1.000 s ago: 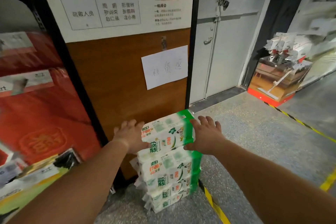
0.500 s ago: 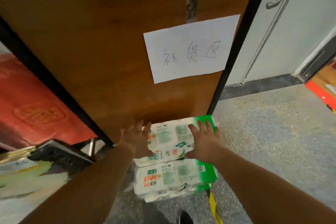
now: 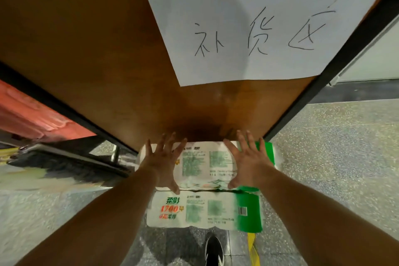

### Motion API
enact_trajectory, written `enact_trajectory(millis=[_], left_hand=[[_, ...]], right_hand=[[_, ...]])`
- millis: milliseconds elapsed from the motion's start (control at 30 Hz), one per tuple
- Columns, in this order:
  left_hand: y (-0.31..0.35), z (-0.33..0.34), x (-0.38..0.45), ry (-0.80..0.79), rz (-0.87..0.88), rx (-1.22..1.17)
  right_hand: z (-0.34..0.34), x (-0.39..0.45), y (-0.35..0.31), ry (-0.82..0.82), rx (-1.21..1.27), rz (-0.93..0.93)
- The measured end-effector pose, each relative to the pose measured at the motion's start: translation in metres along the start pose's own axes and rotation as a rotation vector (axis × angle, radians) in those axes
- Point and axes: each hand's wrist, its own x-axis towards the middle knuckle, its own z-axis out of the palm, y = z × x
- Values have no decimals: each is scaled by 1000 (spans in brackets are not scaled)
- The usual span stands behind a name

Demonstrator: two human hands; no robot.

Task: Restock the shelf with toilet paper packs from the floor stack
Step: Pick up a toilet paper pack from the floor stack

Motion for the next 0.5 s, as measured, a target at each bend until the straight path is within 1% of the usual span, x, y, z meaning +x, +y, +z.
enact_trajectory(millis=[133,233,333,500], left_hand=[[2,6,12,3,25,-1],[3,6,13,47,33,15],[3,4,9,70,44,-2],[-9,1,-17,110,35,-46]], right_hand=[[13,8,1,-15,-6,-35],[15,12,-3,22,-23,-23],[11,10,-5,51,-20,-20],[-10,-7,-16,37,-31,-41]])
